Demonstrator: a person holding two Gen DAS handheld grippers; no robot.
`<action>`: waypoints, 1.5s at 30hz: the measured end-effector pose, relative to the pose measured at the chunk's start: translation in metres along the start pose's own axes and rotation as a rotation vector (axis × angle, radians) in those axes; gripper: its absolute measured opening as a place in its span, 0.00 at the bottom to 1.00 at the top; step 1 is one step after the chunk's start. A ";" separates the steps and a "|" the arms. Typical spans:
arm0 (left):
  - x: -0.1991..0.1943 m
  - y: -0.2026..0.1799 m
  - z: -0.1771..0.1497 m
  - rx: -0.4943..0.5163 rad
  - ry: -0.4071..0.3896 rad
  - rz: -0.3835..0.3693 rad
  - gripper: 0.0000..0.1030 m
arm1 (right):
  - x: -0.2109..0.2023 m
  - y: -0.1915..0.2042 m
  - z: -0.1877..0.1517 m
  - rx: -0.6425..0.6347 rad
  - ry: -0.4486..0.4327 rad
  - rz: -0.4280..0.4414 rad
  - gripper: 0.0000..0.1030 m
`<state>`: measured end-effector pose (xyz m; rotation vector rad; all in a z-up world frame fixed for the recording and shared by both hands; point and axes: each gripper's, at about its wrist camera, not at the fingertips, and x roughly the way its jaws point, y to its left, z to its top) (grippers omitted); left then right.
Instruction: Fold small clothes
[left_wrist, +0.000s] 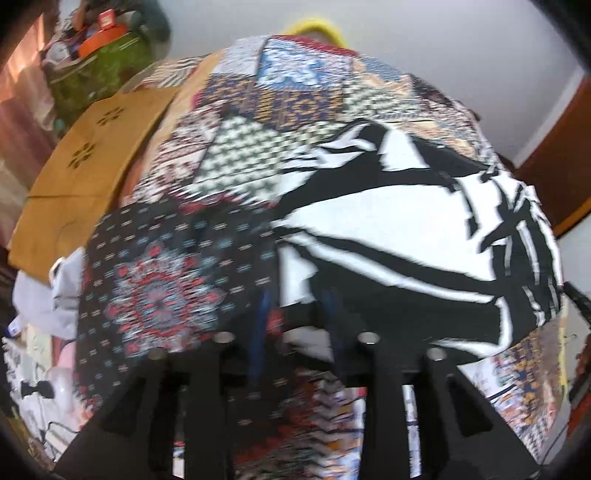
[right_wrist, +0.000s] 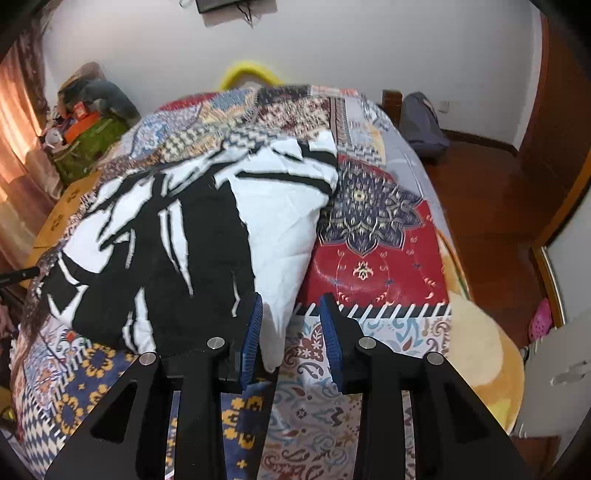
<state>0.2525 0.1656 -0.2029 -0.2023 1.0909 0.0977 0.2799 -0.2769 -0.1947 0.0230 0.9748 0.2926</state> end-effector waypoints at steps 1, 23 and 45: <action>0.004 -0.008 0.001 0.009 0.001 -0.007 0.38 | 0.006 0.001 -0.001 0.000 0.015 0.001 0.28; 0.049 -0.002 -0.031 0.134 0.052 0.248 0.53 | 0.020 0.005 -0.020 -0.124 0.023 -0.127 0.02; -0.022 -0.046 0.040 0.121 -0.132 -0.010 0.60 | -0.009 0.129 0.041 -0.247 -0.078 0.195 0.39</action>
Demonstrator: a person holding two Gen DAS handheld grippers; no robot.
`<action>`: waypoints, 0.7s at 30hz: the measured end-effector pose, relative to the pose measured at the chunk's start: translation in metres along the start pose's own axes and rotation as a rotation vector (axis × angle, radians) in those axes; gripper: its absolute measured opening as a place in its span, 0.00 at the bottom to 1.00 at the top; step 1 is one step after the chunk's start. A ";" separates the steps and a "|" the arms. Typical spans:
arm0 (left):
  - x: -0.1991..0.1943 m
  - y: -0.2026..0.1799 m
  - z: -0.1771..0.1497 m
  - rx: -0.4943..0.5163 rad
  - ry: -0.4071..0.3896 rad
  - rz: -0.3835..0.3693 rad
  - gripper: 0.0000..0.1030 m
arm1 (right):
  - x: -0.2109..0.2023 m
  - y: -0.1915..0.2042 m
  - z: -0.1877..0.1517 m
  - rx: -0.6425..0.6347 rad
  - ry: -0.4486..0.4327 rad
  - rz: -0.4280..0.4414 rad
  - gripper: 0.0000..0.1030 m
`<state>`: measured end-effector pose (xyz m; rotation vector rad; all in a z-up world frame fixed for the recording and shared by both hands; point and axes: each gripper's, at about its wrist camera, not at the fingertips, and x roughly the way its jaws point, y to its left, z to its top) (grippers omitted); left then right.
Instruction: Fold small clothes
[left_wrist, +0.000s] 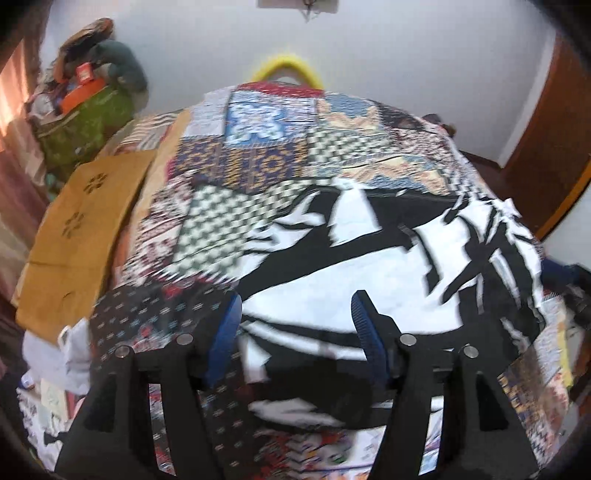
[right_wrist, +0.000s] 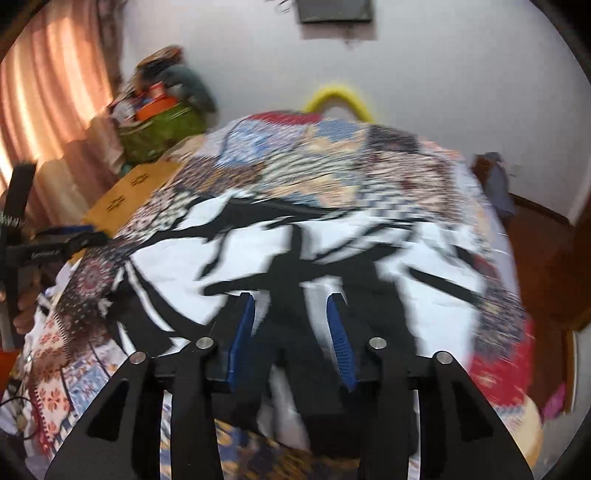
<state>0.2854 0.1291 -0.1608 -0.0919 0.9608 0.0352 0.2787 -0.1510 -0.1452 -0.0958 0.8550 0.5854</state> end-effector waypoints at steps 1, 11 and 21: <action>0.003 -0.004 0.002 0.004 0.002 -0.011 0.60 | 0.010 0.008 0.002 -0.011 0.017 0.020 0.41; 0.088 -0.039 -0.013 0.097 0.167 -0.033 0.62 | 0.089 0.036 -0.014 -0.100 0.243 0.048 0.60; 0.080 -0.019 -0.047 0.156 0.148 0.008 0.83 | 0.060 -0.001 -0.045 -0.051 0.207 0.013 0.66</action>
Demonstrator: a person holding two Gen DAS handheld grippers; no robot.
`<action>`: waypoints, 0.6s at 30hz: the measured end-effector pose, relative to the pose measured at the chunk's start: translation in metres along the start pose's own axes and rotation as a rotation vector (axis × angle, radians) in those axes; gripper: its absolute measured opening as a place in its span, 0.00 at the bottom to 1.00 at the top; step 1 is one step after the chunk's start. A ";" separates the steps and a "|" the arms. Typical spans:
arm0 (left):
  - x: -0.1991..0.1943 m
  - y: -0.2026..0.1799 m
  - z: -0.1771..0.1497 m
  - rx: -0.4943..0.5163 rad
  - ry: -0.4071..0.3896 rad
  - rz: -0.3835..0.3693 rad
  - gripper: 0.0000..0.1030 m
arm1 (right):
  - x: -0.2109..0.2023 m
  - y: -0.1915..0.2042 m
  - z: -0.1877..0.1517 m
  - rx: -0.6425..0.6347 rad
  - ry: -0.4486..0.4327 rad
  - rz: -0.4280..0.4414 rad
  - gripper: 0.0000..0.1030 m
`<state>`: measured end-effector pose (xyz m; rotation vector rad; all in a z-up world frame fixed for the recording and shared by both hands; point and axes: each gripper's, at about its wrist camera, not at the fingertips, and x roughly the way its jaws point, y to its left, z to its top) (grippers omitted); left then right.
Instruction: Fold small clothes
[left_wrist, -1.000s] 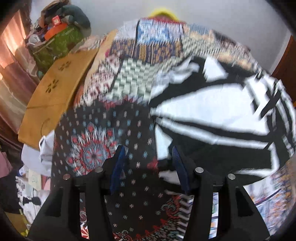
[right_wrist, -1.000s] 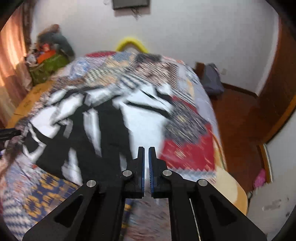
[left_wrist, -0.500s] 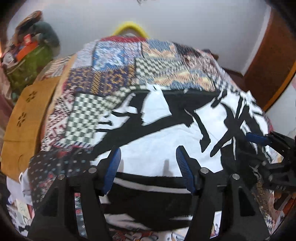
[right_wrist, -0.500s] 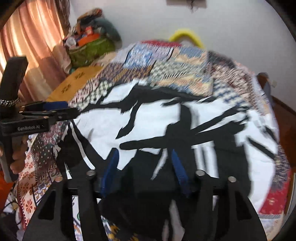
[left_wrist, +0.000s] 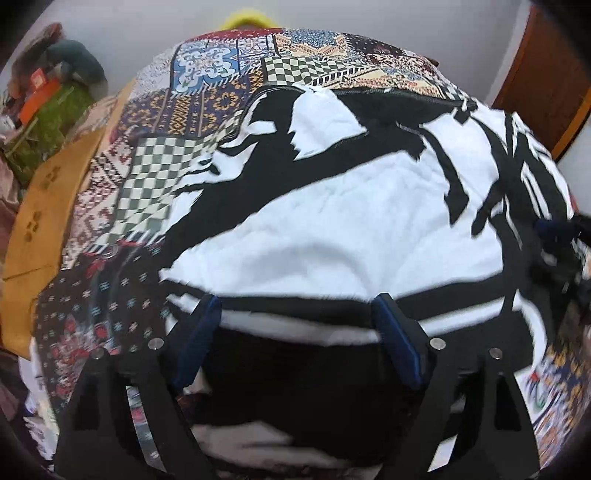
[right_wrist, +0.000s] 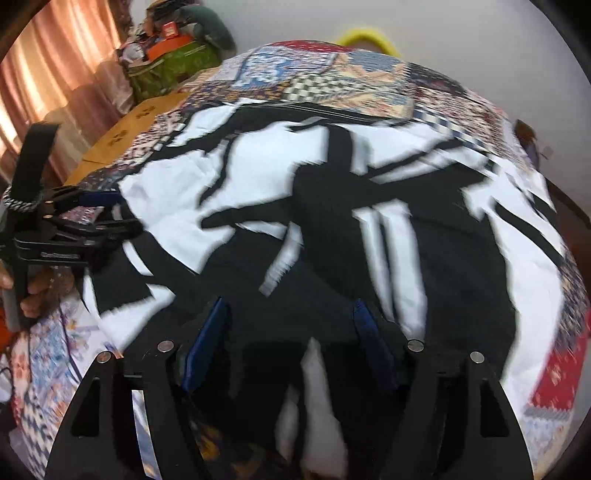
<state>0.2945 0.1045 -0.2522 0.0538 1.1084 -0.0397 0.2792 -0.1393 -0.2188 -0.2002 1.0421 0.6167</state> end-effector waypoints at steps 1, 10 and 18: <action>-0.003 0.001 -0.005 0.009 -0.001 0.013 0.83 | -0.003 -0.005 -0.005 0.005 0.002 -0.015 0.66; -0.011 0.040 -0.038 -0.130 0.031 0.036 0.89 | -0.034 -0.048 -0.049 0.095 -0.011 -0.062 0.66; -0.022 0.066 -0.061 -0.193 0.050 0.126 0.89 | -0.045 -0.084 -0.077 0.238 0.009 -0.089 0.68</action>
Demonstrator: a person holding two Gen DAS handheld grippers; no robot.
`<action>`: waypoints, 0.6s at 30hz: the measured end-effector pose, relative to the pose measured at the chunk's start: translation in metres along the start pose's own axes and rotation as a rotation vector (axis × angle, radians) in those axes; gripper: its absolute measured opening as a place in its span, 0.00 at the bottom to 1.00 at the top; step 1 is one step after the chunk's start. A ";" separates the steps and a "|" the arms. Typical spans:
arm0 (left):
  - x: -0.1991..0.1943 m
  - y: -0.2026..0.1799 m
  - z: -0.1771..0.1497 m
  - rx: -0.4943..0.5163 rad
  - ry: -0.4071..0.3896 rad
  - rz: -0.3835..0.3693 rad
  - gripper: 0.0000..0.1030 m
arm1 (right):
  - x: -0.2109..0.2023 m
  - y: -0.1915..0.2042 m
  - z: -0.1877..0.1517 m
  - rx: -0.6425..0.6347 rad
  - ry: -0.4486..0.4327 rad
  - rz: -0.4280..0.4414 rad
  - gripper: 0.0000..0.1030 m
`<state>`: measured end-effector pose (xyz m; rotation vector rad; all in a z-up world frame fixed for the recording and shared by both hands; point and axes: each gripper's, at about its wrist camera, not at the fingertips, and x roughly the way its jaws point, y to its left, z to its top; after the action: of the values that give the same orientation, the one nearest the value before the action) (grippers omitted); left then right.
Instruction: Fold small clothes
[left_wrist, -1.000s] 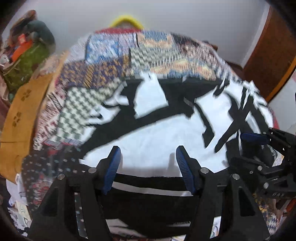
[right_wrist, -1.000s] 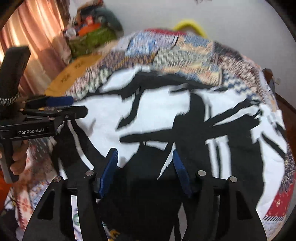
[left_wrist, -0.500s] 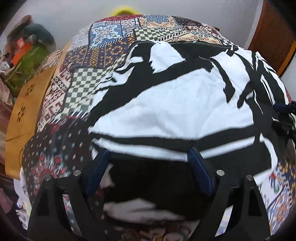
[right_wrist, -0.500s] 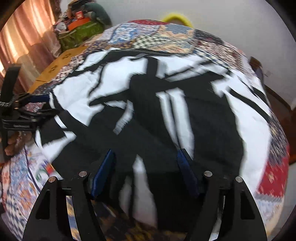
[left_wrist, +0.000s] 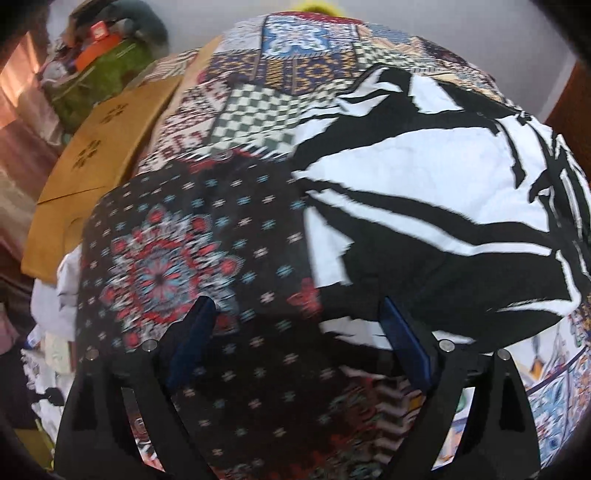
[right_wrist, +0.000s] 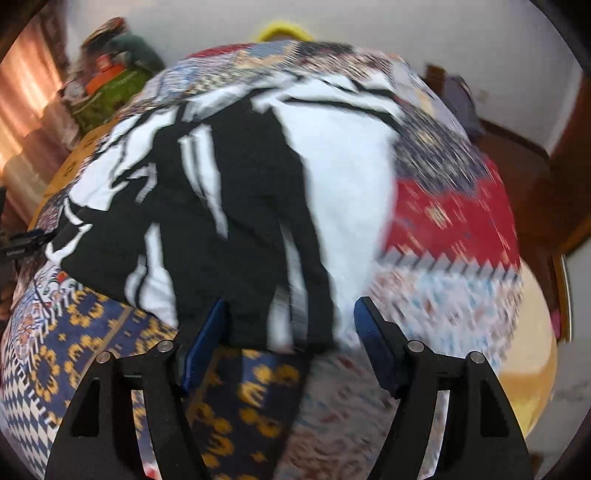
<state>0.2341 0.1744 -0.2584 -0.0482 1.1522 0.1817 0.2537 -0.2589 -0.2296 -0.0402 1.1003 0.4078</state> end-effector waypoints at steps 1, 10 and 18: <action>0.000 0.003 -0.002 -0.002 0.003 0.018 0.89 | -0.001 -0.006 -0.003 0.024 0.001 0.014 0.68; -0.009 0.029 -0.014 -0.069 0.036 0.098 0.85 | -0.024 -0.014 -0.004 0.069 -0.037 -0.048 0.68; -0.058 0.023 -0.005 -0.187 -0.036 -0.103 0.85 | -0.069 0.027 0.027 -0.003 -0.203 -0.013 0.68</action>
<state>0.2028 0.1897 -0.2063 -0.2677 1.0917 0.1979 0.2415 -0.2486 -0.1524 -0.0086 0.8987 0.3926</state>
